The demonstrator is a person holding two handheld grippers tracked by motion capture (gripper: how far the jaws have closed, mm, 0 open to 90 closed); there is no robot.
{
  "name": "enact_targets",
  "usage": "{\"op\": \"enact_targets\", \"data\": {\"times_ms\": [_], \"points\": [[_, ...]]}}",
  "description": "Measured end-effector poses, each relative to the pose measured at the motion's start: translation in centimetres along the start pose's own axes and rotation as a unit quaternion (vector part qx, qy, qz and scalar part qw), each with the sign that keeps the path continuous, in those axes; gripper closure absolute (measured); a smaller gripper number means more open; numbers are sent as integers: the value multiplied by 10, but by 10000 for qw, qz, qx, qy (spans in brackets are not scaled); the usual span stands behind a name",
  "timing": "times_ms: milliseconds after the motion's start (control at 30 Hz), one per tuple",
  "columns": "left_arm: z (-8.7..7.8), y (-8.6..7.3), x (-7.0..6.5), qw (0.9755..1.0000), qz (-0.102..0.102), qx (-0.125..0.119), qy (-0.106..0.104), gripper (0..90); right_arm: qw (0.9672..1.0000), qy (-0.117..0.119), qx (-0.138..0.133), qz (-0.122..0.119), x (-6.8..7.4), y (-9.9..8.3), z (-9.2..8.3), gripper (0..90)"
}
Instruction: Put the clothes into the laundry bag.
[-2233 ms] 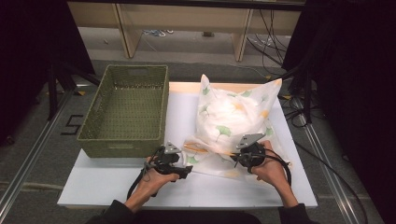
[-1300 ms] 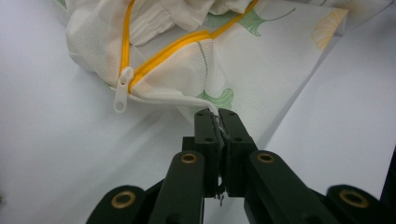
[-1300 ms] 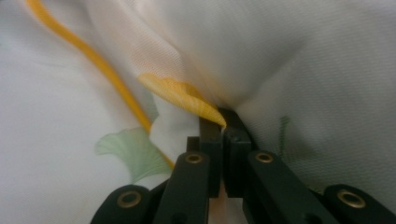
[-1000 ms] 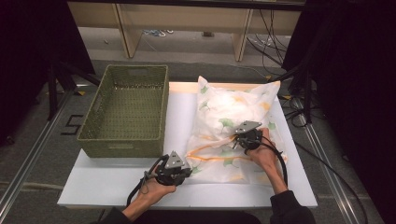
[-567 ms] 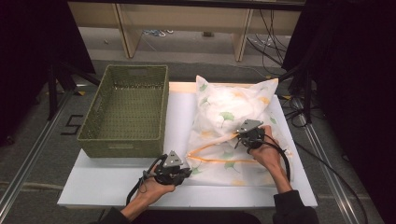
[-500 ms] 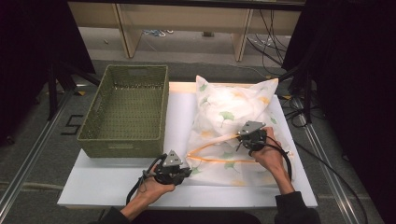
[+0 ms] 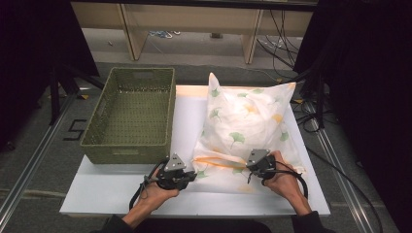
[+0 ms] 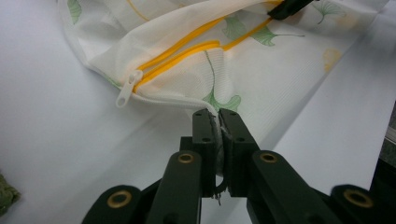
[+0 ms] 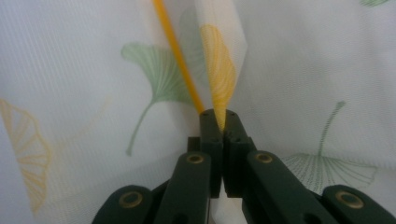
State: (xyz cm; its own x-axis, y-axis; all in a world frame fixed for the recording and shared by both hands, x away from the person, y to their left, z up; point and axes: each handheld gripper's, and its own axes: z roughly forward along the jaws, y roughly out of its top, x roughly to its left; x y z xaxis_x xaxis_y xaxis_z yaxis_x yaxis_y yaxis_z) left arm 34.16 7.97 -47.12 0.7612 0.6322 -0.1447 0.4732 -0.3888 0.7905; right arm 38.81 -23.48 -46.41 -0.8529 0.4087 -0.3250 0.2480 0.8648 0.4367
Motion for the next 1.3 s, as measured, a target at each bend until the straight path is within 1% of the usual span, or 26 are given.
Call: {"op": "enact_targets", "data": {"times_ms": [33, 67, 100, 133, 200, 233, 267, 333, 367, 433, 467, 533, 567, 600, 633, 700, 733, 767, 800, 833, 900, 967, 1067, 1133, 1267, 1300], "points": [[1, -1, -2, 10000, 16, 17, -17, 842, 9999, -41, 57, 125, 1, -1, 3, 900], [1, -1, -2, 9999, 93, 101, -26, 840, 9999, -56, 65, 112, 2, 0, 3, 900], [1, -2, -3, 9999, 109, 106, -31, 839, 9998, -50, 10, 206, 2, 1, 2, 896], [2, -2, -4, 9999, 104, 112, -32, 838, 9999, -54, -140, 34, -2, 2, 0, 884], [2, -1, -3, 9998, 183, 114, -39, 837, 9993, -34, -304, 234, -1, 2, -3, 827], [3, -1, -4, 9999, 84, 119, -79, 835, 9988, -123, -406, 237, -3, 3, -5, 805], [2, -1, -3, 9998, 134, 127, -75, 833, 9983, -239, -494, 188, -5, 4, -7, 764], [2, -1, -3, 9999, 104, 92, -63, 828, 9966, -377, -600, 431, -2, 8, -9, 739], [2, 0, -3, 9998, 145, 126, -75, 827, 9963, -406, -698, 310, -1, 11, -9, 730], [2, 1, -3, 9997, 175, 117, -92, 823, 9955, -516, -740, 282, 3, 18, -10, 679], [3, 1, -4, 9998, 96, 131, -112, 820, 9945, -620, -819, 200, 4, 22, -10, 649], [2, 1, -3, 9996, 222, 154, -127, 810, 9929, -668, -874, 459, 6, 29, -7, 624], [3, 1, -3, 9997, 186, 139, -112, 805, 9921, -725, -884, 520, 6, 32, -5, 632], [3, 1, -3, 9998, 57, 125, -151, 798, 9933, -745, -845, 276, 4, 34, -3, 652], [5, 1, -4, 9999, -68, 16, -146, 784, 9939, -746, -714, 379, 5, 36, 0, 713], [4, 1, 1, 9997, -37, 202, -123, 704, 9952, -660, -589, 412, 4, 37, 3, 849], [4, 0, 3, 9995, -177, 231, -141, 651, 9954, -599, -611, 422, 3, 35, 3, 889], [5, 0, 4, 9989, -397, 209, -99, 602, 9954, -523, -660, 461, 2, 34, 2, 893], [6, 1, 9, 9989, -368, 288, -10, 559, 9951, -448, -714, 516, 2, 33, -1, 894], [7, 1, 13, 9983, -454, 373, 31, 525, 9944, -311, -793, 631, 2, 32, -5, 894], [10, 1, 19, 9967, -664, 469, 81, 450, 9943, -305, -894, 502, -1, 29, -14, 895], [15, 1, 23, 9948, -874, 527, 28, 378, 9930, -254, -1023, 537, 0, 26, -21, 896], [21, 3, 26, 9930, -1023, 585, 6, 352, 9912, -127, -1200, 554, 1, 24, -34, 897], [26, 4, 25, 9925, -1034, 655, -47, 331, 9894, -30, -1246, 742, 5, 22, -40, 897], [31, 9, 24, 9924, -971, 752, -61, 361, 9905, 41, -1160, 743, 4, 17, -39, 897], [32, 9, 24, 9927, -952, 745, -34, 371, 9914, 145, -1113, 680, 4, 15, -35, 898]]}}
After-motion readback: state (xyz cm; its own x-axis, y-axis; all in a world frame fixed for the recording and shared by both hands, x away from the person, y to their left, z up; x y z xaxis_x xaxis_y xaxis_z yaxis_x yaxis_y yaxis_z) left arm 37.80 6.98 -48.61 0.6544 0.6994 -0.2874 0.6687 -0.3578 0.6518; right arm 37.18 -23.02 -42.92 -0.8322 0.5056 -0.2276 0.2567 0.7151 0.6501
